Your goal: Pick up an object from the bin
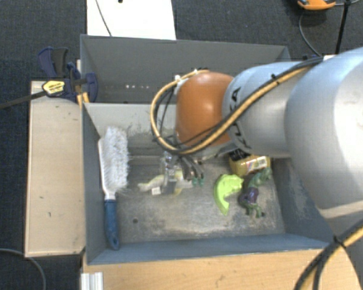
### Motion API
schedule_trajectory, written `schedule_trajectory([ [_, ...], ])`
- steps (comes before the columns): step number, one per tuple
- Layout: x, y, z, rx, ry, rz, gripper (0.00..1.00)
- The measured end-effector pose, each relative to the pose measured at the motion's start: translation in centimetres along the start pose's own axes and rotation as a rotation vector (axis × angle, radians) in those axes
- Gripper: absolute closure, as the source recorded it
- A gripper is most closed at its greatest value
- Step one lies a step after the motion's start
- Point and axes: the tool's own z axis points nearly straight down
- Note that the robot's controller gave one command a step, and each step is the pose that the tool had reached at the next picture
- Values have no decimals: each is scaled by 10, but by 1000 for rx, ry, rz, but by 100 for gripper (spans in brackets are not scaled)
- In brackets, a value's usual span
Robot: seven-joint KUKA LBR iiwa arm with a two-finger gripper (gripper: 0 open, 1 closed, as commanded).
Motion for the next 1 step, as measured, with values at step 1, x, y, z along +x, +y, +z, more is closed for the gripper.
schedule_trajectory([
  [1,-2,0,-18,-2,-7,0,100],
])
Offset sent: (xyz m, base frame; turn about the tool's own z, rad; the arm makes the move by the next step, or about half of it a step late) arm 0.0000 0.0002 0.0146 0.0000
